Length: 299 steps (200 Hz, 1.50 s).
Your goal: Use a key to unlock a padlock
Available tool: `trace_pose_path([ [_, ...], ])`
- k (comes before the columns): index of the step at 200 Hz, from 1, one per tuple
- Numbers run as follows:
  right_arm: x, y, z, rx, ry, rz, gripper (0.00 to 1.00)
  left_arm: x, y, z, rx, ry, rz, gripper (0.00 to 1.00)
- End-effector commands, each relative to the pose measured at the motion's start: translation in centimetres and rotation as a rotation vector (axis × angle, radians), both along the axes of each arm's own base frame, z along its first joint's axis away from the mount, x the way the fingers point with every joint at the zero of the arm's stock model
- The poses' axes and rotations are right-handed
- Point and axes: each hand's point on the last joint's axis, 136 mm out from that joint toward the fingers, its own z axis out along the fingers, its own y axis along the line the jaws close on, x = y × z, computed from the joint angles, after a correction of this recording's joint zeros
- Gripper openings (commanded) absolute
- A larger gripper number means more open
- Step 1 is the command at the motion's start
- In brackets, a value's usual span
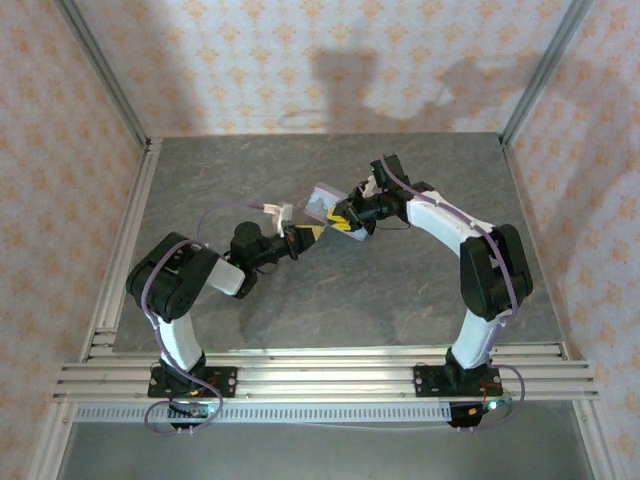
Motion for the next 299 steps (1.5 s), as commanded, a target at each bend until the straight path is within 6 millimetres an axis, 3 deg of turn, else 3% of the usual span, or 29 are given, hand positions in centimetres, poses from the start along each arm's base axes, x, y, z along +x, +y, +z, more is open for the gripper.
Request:
trace_pose_path([
  [1,-0.5,0.4,1.8,0.045,-0.02,0.025,0.0,0.1,-0.5,2.4,0.007,-0.118,0.004,0.0],
  [145,-0.4,0.4,2.0,0.036,0.012,0.023,0.0,0.5,0.2,3.0,0.038,-0.178,0.078,0.0],
  [257,0.3,0.4,2.0,0.04,0.005,-0.026,0.0,0.3,1.0,1.2,0.039,-0.112,0.12,0.0],
  [299,0.3,0.3,2.0,0.038,0.005,-0.038,0.0,0.3,1.5,2.2,0.029,-0.133,0.154,0.0],
])
